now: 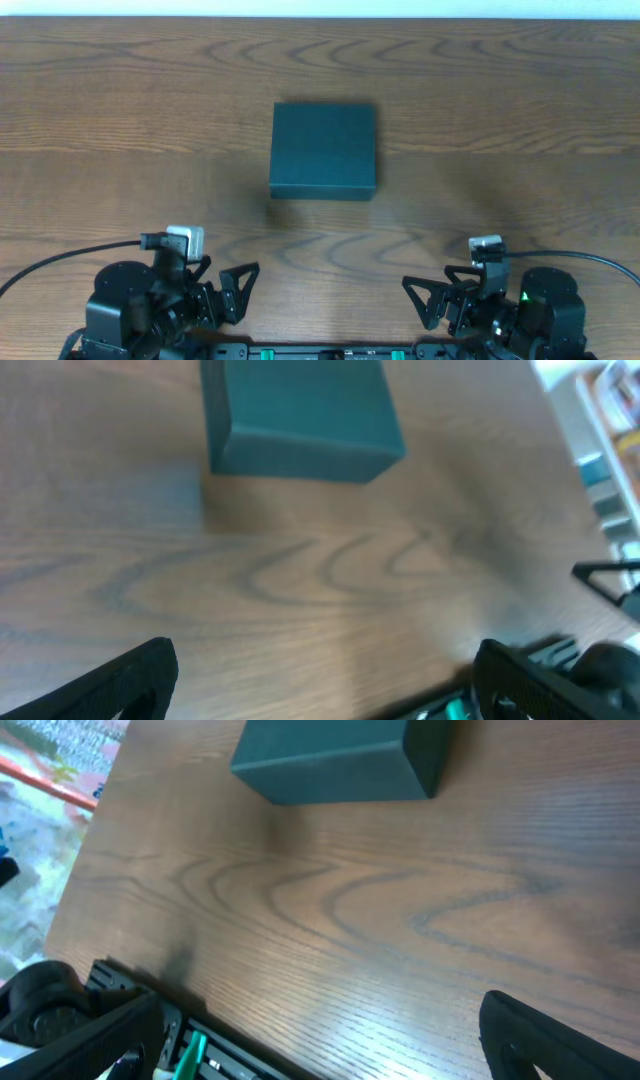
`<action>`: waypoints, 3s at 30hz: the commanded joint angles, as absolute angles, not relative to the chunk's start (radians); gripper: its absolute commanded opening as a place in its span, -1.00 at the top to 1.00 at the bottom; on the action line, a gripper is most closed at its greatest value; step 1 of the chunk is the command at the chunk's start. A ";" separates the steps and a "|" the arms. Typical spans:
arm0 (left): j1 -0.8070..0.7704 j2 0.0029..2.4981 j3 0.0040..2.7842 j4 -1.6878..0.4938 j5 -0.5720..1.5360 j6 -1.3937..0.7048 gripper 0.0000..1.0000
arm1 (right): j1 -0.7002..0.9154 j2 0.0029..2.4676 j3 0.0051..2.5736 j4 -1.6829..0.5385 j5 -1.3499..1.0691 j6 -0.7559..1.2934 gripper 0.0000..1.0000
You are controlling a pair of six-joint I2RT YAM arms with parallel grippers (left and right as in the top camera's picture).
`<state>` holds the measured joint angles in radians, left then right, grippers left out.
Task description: Pack container
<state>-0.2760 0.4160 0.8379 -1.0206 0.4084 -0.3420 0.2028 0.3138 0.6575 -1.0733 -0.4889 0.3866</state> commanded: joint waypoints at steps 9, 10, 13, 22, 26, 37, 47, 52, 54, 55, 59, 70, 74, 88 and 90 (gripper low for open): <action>-0.275 0.412 0.830 -1.012 0.168 -0.337 -0.90 | 0.213 0.308 0.651 -1.074 -0.471 0.407 -0.98; -0.275 0.412 0.825 -0.995 0.106 -0.337 -0.91 | 0.213 0.308 0.651 -1.074 -0.471 0.407 -0.99; -0.275 0.412 0.786 -0.934 -0.109 -0.337 -0.91 | 0.213 0.308 0.651 -1.074 -0.471 0.407 -0.99; -0.274 0.397 0.558 -0.778 -0.299 -0.295 -0.91 | 0.213 0.308 0.651 -1.074 -0.471 0.407 -0.98; -0.227 0.349 0.470 -0.683 -0.290 -0.220 -0.90 | 0.213 0.308 0.651 -1.074 -0.471 0.407 -0.99; 0.022 0.120 0.337 -0.646 -0.163 -0.156 -0.91 | 0.213 0.308 0.651 -1.074 -0.471 0.407 -0.99; 0.046 0.004 0.235 -0.648 -0.157 -0.157 -0.90 | 0.213 0.308 0.651 -1.074 -0.471 0.407 -0.98; 0.045 0.004 0.208 -0.646 -0.155 -0.157 -0.90 | 0.213 0.308 0.651 -1.074 -0.471 0.407 -0.99; 0.045 0.004 0.184 -0.643 -0.142 -0.157 -0.90 | 0.213 0.308 0.651 -1.074 -0.471 0.407 -0.99; 0.045 0.004 0.169 -0.637 -0.131 -0.157 -0.90 | 0.213 0.308 0.651 -1.074 -0.471 0.407 -0.99; 0.045 0.004 0.155 -0.639 -0.085 -0.141 -0.91 | 0.213 0.308 0.651 -1.074 -0.471 0.407 -0.98; 0.045 0.004 0.156 -0.643 -0.084 -0.142 -0.90 | 0.213 0.308 0.651 -1.074 -0.471 0.407 -0.99; 0.045 0.004 0.156 -0.643 -0.085 -0.142 -0.91 | 0.213 0.308 0.651 -1.074 -0.471 0.407 -0.98; 0.045 0.004 0.156 -0.643 -0.085 -0.142 -0.90 | 0.217 0.302 0.651 -1.078 -0.265 0.339 -0.98; 0.045 0.004 0.156 -0.643 -0.085 -0.142 -0.91 | 0.221 0.302 0.651 -1.086 -0.266 0.340 -0.98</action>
